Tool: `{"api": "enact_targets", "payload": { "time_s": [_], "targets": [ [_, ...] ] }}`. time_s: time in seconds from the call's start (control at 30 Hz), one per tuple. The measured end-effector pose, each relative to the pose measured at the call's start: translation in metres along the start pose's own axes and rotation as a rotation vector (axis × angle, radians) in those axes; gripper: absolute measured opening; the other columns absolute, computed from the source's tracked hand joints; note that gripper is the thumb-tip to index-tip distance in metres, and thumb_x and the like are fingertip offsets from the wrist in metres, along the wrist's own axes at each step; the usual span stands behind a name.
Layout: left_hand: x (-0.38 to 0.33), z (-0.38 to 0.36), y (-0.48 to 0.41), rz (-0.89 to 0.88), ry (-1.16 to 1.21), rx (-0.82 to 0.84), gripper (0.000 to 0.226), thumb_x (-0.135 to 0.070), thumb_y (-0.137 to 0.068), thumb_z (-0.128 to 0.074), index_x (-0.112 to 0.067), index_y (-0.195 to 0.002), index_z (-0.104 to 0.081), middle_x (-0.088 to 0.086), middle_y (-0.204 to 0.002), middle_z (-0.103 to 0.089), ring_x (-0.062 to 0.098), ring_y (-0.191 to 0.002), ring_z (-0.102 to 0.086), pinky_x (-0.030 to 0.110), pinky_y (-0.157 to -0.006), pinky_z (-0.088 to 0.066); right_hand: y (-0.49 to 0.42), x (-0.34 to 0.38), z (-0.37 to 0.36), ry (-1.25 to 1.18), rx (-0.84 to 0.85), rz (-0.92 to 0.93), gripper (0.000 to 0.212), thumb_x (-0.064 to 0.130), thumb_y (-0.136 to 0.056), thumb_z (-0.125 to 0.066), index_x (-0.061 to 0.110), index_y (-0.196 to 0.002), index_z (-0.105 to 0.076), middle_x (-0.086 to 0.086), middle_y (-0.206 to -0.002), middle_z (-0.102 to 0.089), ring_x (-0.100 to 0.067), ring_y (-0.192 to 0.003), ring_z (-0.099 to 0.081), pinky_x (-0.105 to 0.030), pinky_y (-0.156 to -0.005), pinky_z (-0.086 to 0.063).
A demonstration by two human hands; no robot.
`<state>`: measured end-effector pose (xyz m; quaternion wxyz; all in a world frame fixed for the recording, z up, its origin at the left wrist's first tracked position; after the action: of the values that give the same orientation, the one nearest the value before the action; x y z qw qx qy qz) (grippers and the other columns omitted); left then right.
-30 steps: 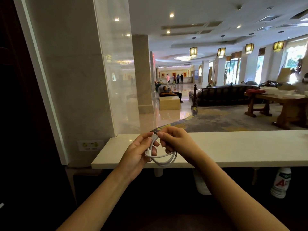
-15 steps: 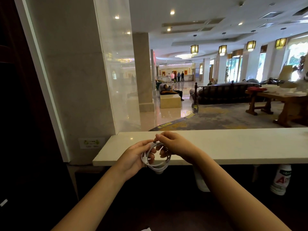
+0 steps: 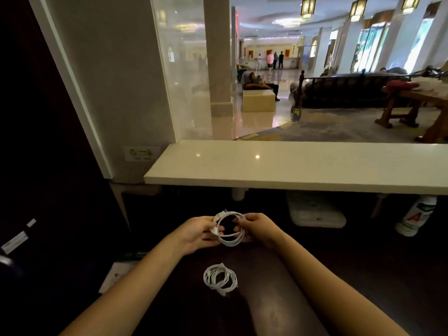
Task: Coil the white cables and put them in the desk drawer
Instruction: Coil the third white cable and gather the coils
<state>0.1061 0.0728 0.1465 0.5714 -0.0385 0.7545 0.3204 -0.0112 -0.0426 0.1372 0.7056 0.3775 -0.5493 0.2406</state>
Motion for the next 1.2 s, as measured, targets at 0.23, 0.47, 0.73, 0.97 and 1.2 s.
{"api": "enact_targets", "payload": {
  "time_s": [0.23,0.47,0.73,0.97,1.2],
  "targets": [
    [0.074,0.020,-0.023,0.102,-0.139,-0.122,0.030,0.011,-0.087,-0.045,0.001,-0.112,-0.059,0.019,-0.100,-0.062,0.021,-0.082,-0.062,0.033,-0.078,-0.053,-0.025,-0.089,-0.029,0.308,-0.069,-0.132,0.027,0.012,-0.090,-0.052,0.012,-0.063,-0.052,-0.007,-0.063,-0.052,-0.016,-0.055,-0.049,-0.029,-0.055,-0.041],
    [0.123,0.031,-0.051,0.228,-0.160,-0.227,0.029,0.011,-0.085,-0.043,-0.010,-0.075,-0.061,0.009,-0.077,-0.060,0.016,-0.072,-0.057,0.028,-0.071,-0.051,-0.042,-0.128,-0.050,0.633,-0.018,-0.171,0.025,0.014,-0.087,-0.049,0.015,-0.062,-0.047,-0.022,-0.093,-0.060,-0.020,-0.084,-0.048,-0.031,-0.068,-0.035],
    [0.146,0.054,-0.072,0.220,-0.518,-0.413,0.041,-0.012,-0.083,-0.053,-0.015,-0.124,-0.057,0.011,-0.127,-0.049,0.026,-0.105,-0.057,0.031,-0.070,-0.053,-0.051,-0.157,-0.055,0.685,-0.052,-0.186,0.033,0.021,-0.091,-0.044,0.002,-0.116,-0.055,-0.023,-0.121,-0.053,-0.035,-0.115,-0.048,-0.032,-0.093,-0.041],
    [0.147,0.053,-0.080,0.233,-0.632,-0.362,0.041,-0.017,-0.085,-0.053,-0.008,-0.125,-0.055,0.014,-0.129,-0.054,0.029,-0.102,-0.061,0.036,-0.075,-0.057,-0.056,-0.160,-0.043,0.584,-0.138,-0.279,0.043,0.030,-0.099,-0.032,-0.003,-0.119,-0.053,-0.025,-0.122,-0.059,-0.037,-0.113,-0.056,-0.035,-0.090,-0.044],
    [0.150,0.033,-0.080,0.088,-0.803,-0.306,0.034,-0.011,-0.082,-0.053,-0.007,-0.114,-0.063,0.019,-0.118,-0.060,0.031,-0.104,-0.060,0.037,-0.090,-0.049,-0.049,-0.166,-0.054,0.571,-0.107,-0.245,0.040,0.030,-0.091,-0.052,-0.004,-0.112,-0.058,-0.021,-0.113,-0.064,-0.033,-0.105,-0.060,-0.034,-0.083,-0.047]
  ]
}}
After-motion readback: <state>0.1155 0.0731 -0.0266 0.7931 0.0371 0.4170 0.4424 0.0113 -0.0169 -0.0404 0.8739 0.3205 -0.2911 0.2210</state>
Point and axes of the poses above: each hand's wrist, its own y-axis away from the middle knuckle, its own z-axis out of the back of the hand, x = y × z, the point moved 2 cm from there along -y, towards the middle knuckle
